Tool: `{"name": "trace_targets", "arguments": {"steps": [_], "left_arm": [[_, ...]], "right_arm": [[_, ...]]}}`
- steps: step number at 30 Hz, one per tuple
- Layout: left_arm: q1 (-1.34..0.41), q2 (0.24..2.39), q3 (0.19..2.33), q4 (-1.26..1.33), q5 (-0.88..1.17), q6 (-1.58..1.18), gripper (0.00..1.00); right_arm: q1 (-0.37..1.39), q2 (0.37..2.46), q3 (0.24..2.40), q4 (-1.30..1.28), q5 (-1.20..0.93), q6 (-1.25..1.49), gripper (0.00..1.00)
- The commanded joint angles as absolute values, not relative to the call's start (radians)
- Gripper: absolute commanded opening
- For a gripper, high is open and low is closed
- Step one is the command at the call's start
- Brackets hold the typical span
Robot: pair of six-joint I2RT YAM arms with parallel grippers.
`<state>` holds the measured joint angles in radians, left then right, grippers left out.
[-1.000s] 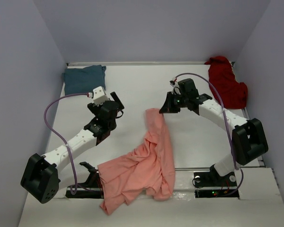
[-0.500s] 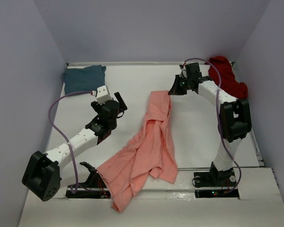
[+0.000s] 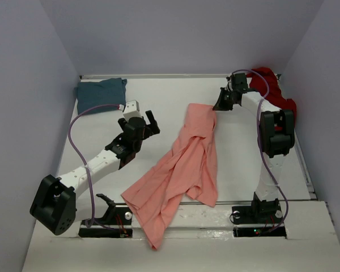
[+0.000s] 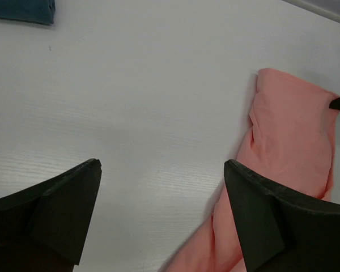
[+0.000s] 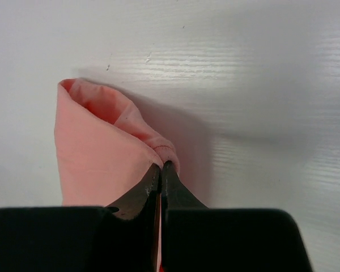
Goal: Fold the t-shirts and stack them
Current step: Flatten the tshirt out
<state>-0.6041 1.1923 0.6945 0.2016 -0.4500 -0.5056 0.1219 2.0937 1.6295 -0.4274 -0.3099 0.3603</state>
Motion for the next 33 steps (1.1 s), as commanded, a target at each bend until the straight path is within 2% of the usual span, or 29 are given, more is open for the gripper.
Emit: {"name": "trace_targets", "arguments": {"steps": [1, 10, 15, 20, 29, 33], "left_arm": [[-0.6, 1.189, 0.726, 0.187, -0.316, -0.512, 0.99], [-0.609, 1.177, 0.618, 0.175, -0.046, -0.517, 0.98], [-0.637, 1.176, 0.586, 0.146, 0.024, -0.515, 0.98], [-0.667, 1.258, 0.585, 0.104, 0.035, -0.54, 0.93], [-0.787, 1.207, 0.574, 0.0, 0.011, -0.64, 0.91], [-0.871, 1.166, 0.565, -0.093, -0.084, -0.707, 0.9]], "right_arm": [[0.088, 2.134, 1.716, -0.403, -0.301, 0.334, 0.0], [0.055, 2.23, 1.822, -0.402, -0.272, 0.341, 0.0], [0.035, 2.279, 1.896, -0.403, -0.279, 0.344, 0.0], [0.025, 2.296, 1.934, -0.411, -0.288, 0.342, 0.0], [-0.003, 2.312, 1.954, -0.417, -0.287, 0.334, 0.0], [-0.012, 2.327, 1.973, -0.422, -0.285, 0.334, 0.0]]}}
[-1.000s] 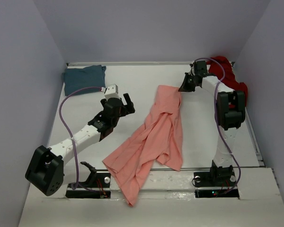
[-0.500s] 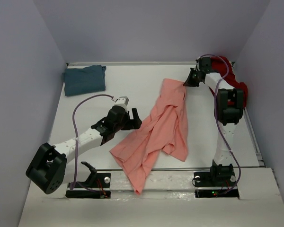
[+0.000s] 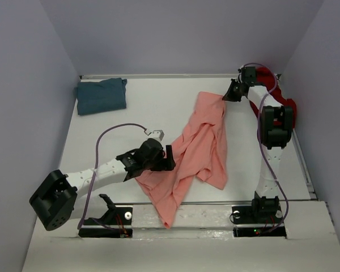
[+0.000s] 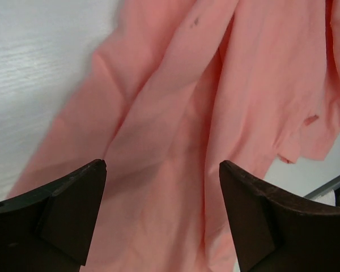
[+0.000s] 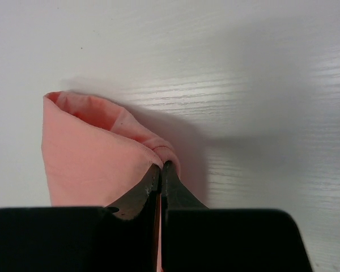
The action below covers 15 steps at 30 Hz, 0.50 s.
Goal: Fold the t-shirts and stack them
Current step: Flatten the tshirt out
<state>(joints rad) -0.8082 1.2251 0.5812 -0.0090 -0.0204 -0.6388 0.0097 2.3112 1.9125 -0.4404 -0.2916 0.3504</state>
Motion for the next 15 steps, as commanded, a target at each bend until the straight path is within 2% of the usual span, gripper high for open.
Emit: {"name": "trace_targets", "arguments": {"steps": [1, 7, 15], "left_arm": [[-0.893, 1.161, 0.561, -0.125, -0.127, -0.739, 0.89], [-0.954, 1.184, 0.565, -0.261, -0.268, -0.816, 0.86], [-0.954, 1.079, 0.551, -0.365, -0.359, -0.88, 0.87]], "right_arm": [[-0.012, 2.333, 1.977, -0.423, -0.285, 0.336, 0.0], [-0.012, 2.35, 1.991, -0.428, -0.296, 0.334, 0.0], [-0.012, 2.35, 1.985, -0.431, -0.308, 0.33, 0.0]]}}
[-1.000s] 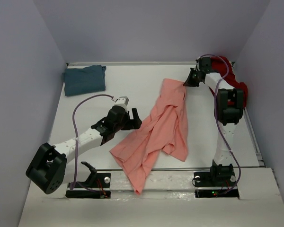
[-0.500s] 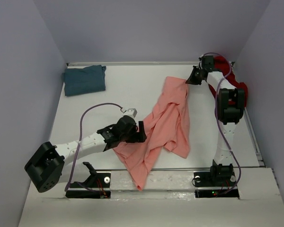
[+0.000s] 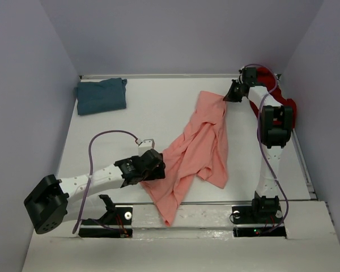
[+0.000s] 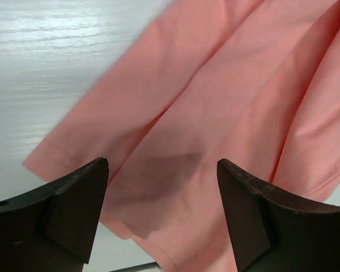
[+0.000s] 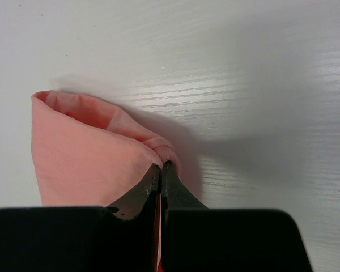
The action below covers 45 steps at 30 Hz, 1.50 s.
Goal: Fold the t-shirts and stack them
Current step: Flatten the tshirt out
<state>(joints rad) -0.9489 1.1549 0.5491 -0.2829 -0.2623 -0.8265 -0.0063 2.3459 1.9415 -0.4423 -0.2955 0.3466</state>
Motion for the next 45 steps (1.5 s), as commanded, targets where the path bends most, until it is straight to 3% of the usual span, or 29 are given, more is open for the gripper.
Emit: {"name": "trace_targets", "arguments": {"steps": [1, 19, 26, 29, 32, 45], "left_arm": [[-0.954, 1.068, 0.551, -0.379, -0.365, -0.89, 0.87], [-0.953, 1.072, 0.486, -0.356, -0.272, -0.911, 0.83], [-0.954, 1.052, 0.483, -0.354, -0.255, -0.916, 0.71], [-0.954, 1.048, 0.483, -0.356, -0.253, -0.917, 0.55], [-0.954, 1.048, 0.483, -0.356, -0.249, -0.919, 0.47], [-0.953, 1.042, 0.48, -0.377, -0.252, -0.948, 0.44]], "right_arm": [[-0.012, 2.352, 1.985, -0.431, -0.308, 0.33, 0.0], [-0.012, 2.355, 1.985, -0.433, -0.304, 0.333, 0.0], [-0.012, 2.365, 1.991, -0.436, -0.304, 0.334, 0.0], [-0.012, 2.373, 1.993, -0.439, -0.307, 0.333, 0.0], [-0.012, 2.378, 1.993, -0.439, -0.308, 0.333, 0.0], [-0.012, 2.385, 2.008, -0.448, -0.31, 0.331, 0.0]]}}
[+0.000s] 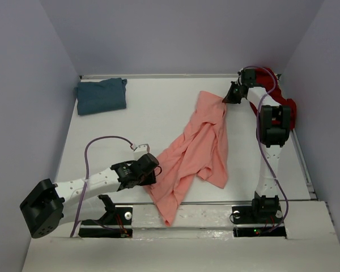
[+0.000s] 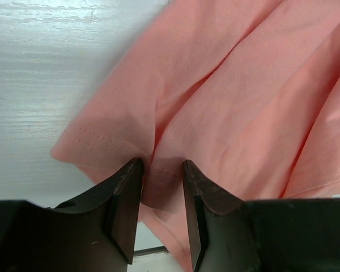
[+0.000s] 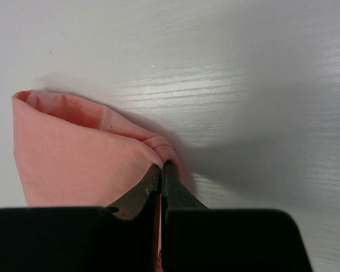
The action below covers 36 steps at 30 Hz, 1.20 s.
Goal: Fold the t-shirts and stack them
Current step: Flatten the tshirt out
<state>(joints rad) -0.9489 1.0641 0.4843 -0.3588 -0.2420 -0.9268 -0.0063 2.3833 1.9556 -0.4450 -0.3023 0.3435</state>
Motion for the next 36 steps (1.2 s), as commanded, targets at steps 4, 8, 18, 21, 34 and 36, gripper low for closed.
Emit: {"name": "trace_targets", "arguments": {"steps": [4, 8, 18, 21, 34, 36], "left_arm": [[-0.954, 1.049, 0.483, -0.382, -0.252, -0.951, 0.3], [-0.954, 1.06, 0.494, -0.39, -0.25, -0.953, 0.32], [-0.959, 1.028, 0.492, -0.391, -0.238, -0.962, 0.61], [-0.962, 1.042, 0.502, -0.399, -0.23, -0.963, 0.6], [-0.994, 1.025, 0.531, -0.449, -0.245, -0.997, 0.56], [-0.996, 1.026, 0.534, -0.453, -0.247, -0.999, 0.53]], "right_arm": [[-0.012, 2.391, 2.01, -0.448, -0.311, 0.331, 0.0], [-0.012, 2.398, 2.014, -0.449, -0.316, 0.334, 0.0], [-0.012, 2.407, 2.017, -0.449, -0.324, 0.336, 0.0], [-0.012, 2.408, 2.02, -0.451, -0.324, 0.336, 0.0], [-0.012, 2.413, 2.019, -0.451, -0.333, 0.336, 0.0], [-0.012, 2.413, 2.02, -0.451, -0.334, 0.336, 0.0]]}}
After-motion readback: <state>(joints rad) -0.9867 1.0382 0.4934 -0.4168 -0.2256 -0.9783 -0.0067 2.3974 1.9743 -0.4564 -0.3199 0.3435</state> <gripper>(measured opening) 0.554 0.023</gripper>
